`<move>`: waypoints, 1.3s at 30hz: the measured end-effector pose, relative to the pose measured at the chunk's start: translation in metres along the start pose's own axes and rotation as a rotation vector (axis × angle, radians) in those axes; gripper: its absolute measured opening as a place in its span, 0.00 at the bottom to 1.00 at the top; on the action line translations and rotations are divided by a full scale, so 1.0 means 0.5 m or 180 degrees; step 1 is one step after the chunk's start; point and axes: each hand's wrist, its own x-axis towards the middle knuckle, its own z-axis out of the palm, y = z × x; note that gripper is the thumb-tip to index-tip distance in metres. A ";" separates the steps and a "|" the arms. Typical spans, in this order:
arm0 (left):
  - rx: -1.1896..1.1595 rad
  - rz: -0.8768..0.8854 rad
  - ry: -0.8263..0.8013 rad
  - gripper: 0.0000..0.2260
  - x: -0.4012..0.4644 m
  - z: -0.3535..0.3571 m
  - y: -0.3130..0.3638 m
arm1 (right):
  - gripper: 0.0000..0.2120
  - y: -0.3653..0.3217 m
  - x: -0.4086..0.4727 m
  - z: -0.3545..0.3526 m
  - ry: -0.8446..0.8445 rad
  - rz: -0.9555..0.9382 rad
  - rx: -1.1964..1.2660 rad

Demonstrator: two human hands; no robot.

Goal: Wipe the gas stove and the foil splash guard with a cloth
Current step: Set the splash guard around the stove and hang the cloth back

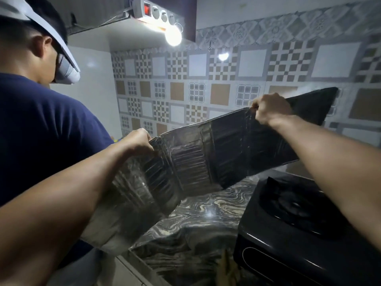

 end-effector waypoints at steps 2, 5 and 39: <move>-0.0124 0.0045 -0.0166 0.06 0.012 0.000 0.008 | 0.09 0.020 0.010 -0.011 0.0152 0.0154 -0.0147; -0.0109 0.0065 -0.0384 0.05 0.031 0.013 0.010 | 0.11 0.058 0.031 -0.024 0.0249 0.0351 -0.0311; -0.2499 0.0378 0.0174 0.08 0.310 0.318 0.500 | 0.07 0.501 0.012 0.062 0.0271 0.1807 -0.0775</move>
